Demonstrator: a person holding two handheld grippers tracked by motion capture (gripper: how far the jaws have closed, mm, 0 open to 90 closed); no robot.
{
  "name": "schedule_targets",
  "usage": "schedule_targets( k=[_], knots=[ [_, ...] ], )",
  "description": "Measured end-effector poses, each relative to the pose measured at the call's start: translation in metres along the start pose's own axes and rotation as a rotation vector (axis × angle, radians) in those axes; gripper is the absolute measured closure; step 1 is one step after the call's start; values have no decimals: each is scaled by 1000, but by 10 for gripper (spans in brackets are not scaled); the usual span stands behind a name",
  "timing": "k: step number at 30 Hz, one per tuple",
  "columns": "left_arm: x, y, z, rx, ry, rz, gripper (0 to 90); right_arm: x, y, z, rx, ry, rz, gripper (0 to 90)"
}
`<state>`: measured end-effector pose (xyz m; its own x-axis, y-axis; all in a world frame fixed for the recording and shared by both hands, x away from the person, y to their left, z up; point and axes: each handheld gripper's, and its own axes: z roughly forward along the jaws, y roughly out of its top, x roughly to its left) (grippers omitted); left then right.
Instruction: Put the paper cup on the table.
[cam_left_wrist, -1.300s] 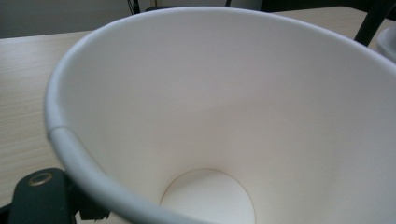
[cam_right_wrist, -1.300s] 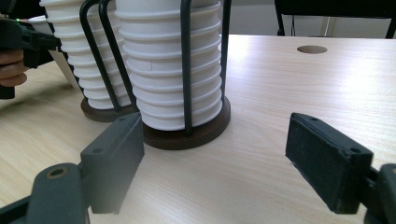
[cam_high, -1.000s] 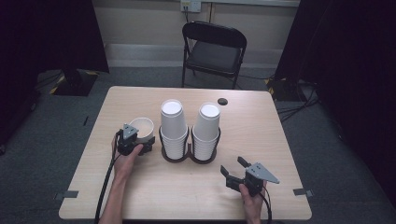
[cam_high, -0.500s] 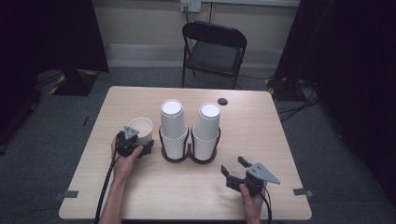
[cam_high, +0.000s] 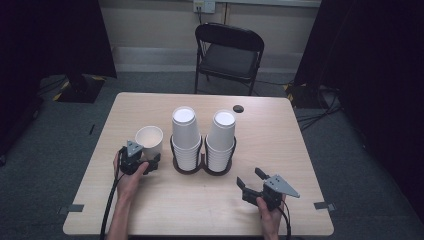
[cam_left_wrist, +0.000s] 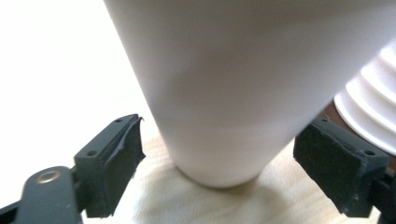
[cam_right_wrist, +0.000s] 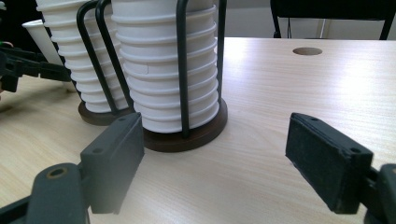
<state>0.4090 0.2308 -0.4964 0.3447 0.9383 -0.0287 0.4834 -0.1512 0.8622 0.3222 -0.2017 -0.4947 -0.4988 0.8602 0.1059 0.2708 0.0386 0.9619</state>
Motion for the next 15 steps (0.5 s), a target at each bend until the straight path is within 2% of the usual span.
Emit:
schedule_targets(
  k=[1, 2, 4, 5, 7, 8, 10, 13, 15],
  knots=[
    [0, -1, -2, 0, -4, 4, 156, 0, 0, 0, 0, 0, 0, 187],
    [-1, -3, -6, -25, -8, -17, 156, 0, 0, 0, 0, 0, 2, 188],
    [0, -3, -9, -28, -16, -16, 156, 0, 0, 0, -1, 0, 2, 187],
    [-2, -4, -11, -47, -21, -28, 156, 0, 0, 0, 0, 0, 6, 187],
    [-4, -6, -17, -66, -16, -20, 156, 0, 0, -1, 0, 0, 7, 187],
    [-6, -7, -19, -87, -21, -30, 156, 0, 0, 0, 0, 0, 5, 187],
    [-8, -9, -23, -87, -24, -8, 156, 0, 0, -1, -2, 1, 5, 187],
    [-11, -13, -30, -106, -34, -22, 156, 0, 0, -1, -3, 2, 5, 187],
    [-13, -15, -34, -121, -54, -23, 155, 0, 0, -1, -2, 3, 8, 187]
  ],
)
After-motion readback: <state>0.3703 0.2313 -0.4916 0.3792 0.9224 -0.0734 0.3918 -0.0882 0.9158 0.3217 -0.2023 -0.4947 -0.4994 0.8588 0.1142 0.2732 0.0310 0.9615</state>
